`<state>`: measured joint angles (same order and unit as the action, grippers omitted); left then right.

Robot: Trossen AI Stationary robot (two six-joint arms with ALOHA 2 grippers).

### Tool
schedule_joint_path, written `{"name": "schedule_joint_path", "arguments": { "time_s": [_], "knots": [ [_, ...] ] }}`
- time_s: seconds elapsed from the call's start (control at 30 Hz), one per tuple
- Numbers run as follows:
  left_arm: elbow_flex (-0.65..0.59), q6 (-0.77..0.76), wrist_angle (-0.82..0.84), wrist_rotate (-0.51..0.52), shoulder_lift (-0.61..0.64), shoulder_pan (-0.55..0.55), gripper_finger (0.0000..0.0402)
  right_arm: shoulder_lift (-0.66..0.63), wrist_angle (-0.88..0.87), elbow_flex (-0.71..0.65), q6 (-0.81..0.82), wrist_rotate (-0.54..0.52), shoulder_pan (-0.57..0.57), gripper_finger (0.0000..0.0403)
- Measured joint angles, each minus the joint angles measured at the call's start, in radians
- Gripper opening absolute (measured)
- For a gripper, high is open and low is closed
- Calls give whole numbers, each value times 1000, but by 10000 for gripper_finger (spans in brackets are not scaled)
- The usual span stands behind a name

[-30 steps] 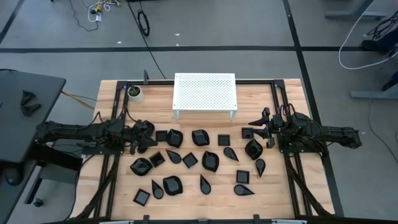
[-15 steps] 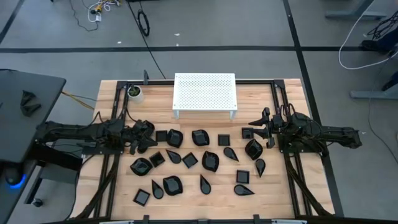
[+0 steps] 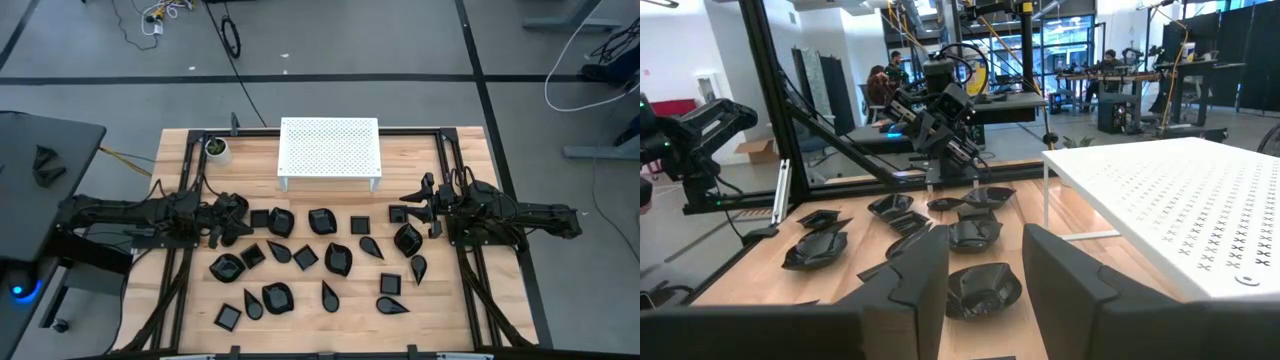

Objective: Pick & Place Mini shaped plates

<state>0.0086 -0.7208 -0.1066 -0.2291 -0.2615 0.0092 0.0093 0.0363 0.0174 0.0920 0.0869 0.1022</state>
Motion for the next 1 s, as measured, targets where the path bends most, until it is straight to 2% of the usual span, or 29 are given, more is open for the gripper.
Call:
{"name": "schedule_joint_path", "arguments": {
  "time_s": [0.3,0.4,0.47,0.6,0.73,0.83,1.0],
  "knots": [
    [0,0,0,0,0,0,7,0,22,0,12,0,0,135],
    [0,1,0,15,0,0,7,0,87,0,139,0,-1,135],
    [0,1,0,51,0,0,7,0,156,0,201,-25,-1,135],
    [0,1,-5,161,0,0,7,-1,282,0,313,-159,0,135],
    [0,4,-5,309,0,0,7,12,329,0,377,-68,-10,135],
    [0,73,-4,364,0,0,7,63,397,0,457,-14,-31,135],
    [0,231,-4,400,0,0,7,256,584,4,564,-54,-82,135]
  ]
}}
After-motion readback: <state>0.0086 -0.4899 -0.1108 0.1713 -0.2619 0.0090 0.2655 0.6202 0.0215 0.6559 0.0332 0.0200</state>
